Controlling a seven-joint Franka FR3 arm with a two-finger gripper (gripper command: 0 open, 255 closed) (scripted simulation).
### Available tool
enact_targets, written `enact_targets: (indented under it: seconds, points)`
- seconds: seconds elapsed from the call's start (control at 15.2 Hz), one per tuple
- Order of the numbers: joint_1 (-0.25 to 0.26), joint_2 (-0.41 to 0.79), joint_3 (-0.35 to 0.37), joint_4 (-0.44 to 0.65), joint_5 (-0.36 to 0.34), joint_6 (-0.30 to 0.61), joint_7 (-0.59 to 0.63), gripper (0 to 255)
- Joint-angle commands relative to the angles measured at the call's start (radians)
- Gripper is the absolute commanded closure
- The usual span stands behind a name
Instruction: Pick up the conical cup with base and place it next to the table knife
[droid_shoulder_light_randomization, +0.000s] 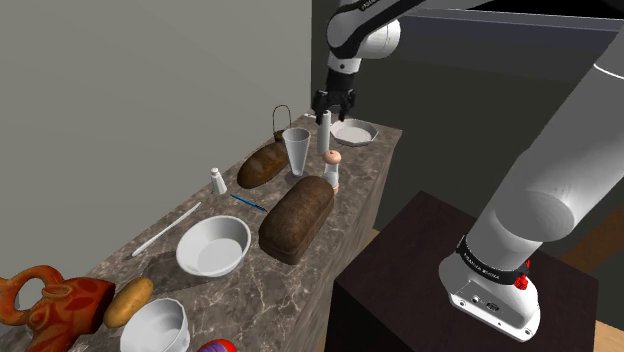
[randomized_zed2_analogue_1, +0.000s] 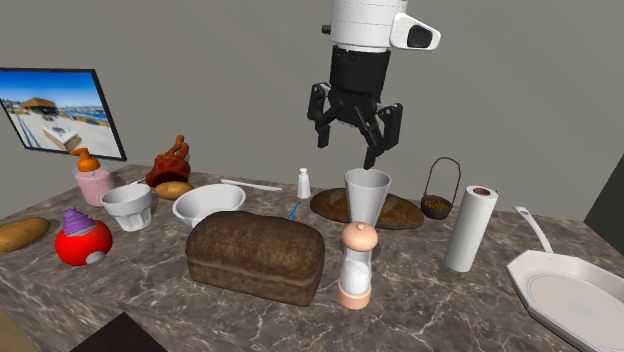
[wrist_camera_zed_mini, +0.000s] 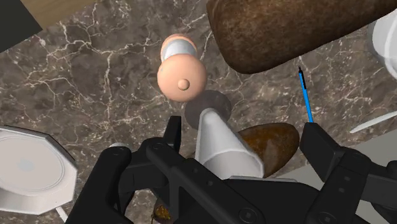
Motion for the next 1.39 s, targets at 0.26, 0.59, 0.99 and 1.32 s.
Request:
enact_targets:
  seconds: [0.26,0.59,0.99,1.32]
  points:
    - [-0.017,0.237,-0.012,0.171,0.065,0.074,-0.062,0]
    - [-0.044,0.430,-0.007,0.349,0.113,0.096,-0.100,0]
    - [-0.064,0.570,0.003,0.478,0.139,0.112,-0.117,0]
    - [-0.063,0.623,0.013,0.484,0.152,0.160,-0.125,0]
